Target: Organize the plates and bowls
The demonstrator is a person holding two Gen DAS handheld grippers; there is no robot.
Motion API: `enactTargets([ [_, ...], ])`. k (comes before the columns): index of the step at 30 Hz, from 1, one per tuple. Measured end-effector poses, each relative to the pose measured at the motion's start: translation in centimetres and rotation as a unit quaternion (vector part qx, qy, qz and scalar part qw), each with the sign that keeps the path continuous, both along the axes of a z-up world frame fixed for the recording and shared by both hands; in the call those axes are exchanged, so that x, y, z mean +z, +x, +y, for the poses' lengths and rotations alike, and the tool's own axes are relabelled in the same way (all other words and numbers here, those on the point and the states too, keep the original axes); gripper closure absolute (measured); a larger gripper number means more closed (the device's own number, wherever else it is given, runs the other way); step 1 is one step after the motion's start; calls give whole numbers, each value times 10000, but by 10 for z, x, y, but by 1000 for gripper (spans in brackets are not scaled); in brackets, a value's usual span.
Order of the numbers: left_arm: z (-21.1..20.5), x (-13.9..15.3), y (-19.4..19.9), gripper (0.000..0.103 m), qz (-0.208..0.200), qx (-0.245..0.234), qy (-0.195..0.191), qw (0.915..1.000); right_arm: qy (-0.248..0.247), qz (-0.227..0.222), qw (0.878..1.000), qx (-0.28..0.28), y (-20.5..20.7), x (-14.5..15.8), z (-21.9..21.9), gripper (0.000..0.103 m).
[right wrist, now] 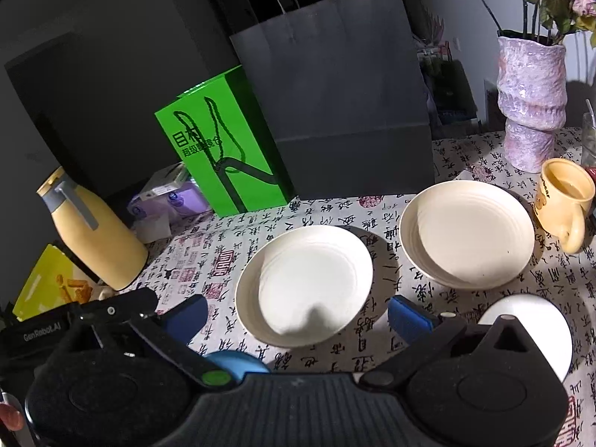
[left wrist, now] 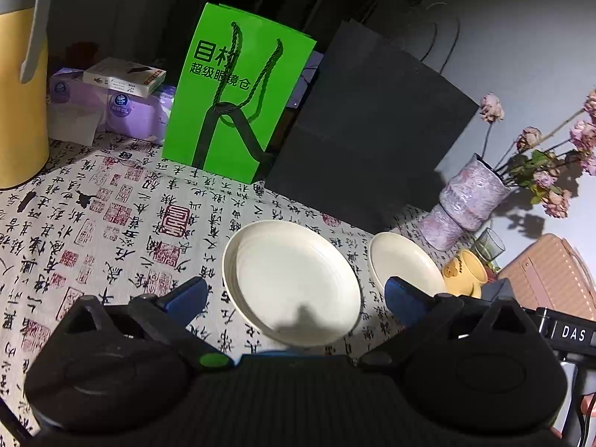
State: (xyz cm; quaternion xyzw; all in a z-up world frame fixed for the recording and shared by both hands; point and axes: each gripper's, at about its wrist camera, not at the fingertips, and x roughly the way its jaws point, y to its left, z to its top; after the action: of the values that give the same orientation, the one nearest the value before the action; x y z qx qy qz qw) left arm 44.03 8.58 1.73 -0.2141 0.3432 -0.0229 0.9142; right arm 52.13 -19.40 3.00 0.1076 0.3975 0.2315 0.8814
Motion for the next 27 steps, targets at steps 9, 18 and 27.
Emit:
enactTargets([
  [9, 13, -20, 52, 0, 321, 175, -106, 9993, -304, 350, 9989, -55, 42, -20, 21, 9],
  [18, 28, -60, 89, 5, 705, 85, -262, 9971, -543, 791, 9947, -370, 84, -65, 34, 33],
  [27, 46, -86, 104, 23, 856, -35, -363, 9957, -694, 974, 9912, -569, 108, -102, 46, 54],
])
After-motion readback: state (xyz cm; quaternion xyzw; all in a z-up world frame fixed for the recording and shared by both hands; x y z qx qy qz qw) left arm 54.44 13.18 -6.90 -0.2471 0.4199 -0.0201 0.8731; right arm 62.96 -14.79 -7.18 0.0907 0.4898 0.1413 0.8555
